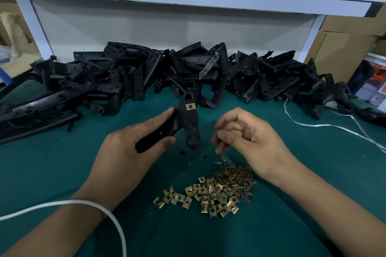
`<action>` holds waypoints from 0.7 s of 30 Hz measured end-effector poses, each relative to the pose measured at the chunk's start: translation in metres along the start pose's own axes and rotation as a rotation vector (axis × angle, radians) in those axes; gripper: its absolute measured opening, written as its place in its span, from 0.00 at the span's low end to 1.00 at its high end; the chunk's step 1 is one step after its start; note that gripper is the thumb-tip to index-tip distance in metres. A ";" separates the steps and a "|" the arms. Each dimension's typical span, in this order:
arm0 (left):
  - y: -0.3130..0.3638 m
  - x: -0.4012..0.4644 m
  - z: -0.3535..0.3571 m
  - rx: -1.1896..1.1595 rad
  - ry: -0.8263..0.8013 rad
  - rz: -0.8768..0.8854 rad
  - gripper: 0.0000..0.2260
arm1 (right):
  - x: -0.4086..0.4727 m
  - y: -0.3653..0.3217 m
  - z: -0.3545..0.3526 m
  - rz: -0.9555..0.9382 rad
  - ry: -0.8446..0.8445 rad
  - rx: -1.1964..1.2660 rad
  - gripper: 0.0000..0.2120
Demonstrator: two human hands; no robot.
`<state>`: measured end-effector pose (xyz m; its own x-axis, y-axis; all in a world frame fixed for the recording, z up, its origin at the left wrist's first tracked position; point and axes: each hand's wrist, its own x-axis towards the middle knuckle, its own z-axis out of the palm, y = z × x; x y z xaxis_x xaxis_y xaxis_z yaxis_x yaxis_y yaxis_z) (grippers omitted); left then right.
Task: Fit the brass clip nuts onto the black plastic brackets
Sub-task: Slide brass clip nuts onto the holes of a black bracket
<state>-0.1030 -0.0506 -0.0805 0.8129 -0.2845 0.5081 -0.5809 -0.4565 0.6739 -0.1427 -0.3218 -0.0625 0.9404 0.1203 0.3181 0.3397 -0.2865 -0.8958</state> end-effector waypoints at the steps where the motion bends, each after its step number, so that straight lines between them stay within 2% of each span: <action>1: -0.001 0.000 0.000 0.000 -0.003 0.008 0.25 | 0.000 -0.001 0.001 -0.011 0.018 0.048 0.02; 12: -0.001 -0.001 0.002 0.049 -0.018 0.055 0.25 | -0.005 -0.014 0.021 0.136 0.110 0.315 0.17; 21: -0.001 -0.002 0.004 0.039 -0.002 0.077 0.25 | -0.004 -0.013 0.025 0.110 0.054 0.413 0.11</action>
<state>-0.1040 -0.0526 -0.0842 0.7663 -0.3212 0.5565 -0.6394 -0.4660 0.6115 -0.1508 -0.2946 -0.0599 0.9739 0.0573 0.2196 0.2124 0.1109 -0.9709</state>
